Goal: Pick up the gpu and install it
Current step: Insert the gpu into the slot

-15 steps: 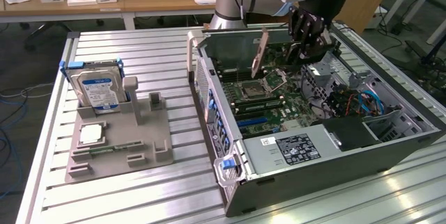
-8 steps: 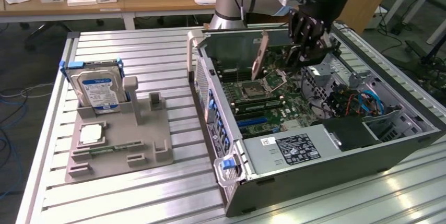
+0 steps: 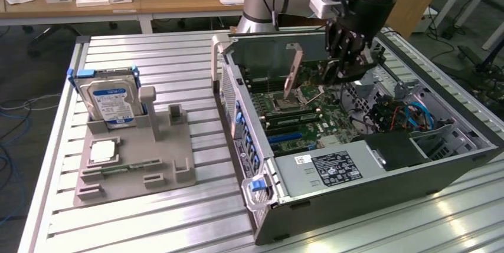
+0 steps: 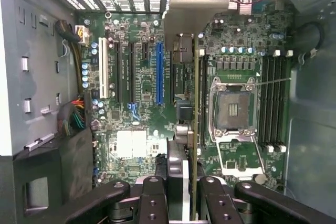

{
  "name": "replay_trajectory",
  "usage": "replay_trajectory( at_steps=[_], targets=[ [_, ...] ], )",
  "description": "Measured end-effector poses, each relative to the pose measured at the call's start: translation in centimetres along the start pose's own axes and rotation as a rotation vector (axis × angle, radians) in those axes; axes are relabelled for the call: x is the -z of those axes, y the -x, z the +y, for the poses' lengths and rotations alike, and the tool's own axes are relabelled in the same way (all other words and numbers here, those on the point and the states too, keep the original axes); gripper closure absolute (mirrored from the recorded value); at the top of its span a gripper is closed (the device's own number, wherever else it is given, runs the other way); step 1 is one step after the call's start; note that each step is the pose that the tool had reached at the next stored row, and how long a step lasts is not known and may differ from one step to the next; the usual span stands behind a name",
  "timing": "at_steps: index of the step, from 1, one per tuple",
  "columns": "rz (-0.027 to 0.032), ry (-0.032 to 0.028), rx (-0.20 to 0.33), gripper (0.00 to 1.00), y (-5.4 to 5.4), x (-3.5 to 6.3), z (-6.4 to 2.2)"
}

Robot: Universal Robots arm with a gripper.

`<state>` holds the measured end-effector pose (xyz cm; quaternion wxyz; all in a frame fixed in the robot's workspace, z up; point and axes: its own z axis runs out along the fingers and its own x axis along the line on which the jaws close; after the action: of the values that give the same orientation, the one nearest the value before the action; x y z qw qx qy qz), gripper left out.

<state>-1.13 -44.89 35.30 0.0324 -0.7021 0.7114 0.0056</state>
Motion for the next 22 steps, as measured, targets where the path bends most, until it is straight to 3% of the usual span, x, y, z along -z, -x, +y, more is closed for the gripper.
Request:
replay_trajectory(
  at_steps=[4,8,13,22],
  targets=[
    [0.0034,0.0001,0.000,0.72,-0.1,-0.72,0.02],
    [0.0035,0.0044,0.000,0.72,-0.1,-1.33,0.56],
    [0.0035,0.0040,0.000,0.72,-0.2,-1.51,1.06],
    [0.0035,0.0064,0.000,0.72,-0.3,-2.88,1.56]
  ],
)
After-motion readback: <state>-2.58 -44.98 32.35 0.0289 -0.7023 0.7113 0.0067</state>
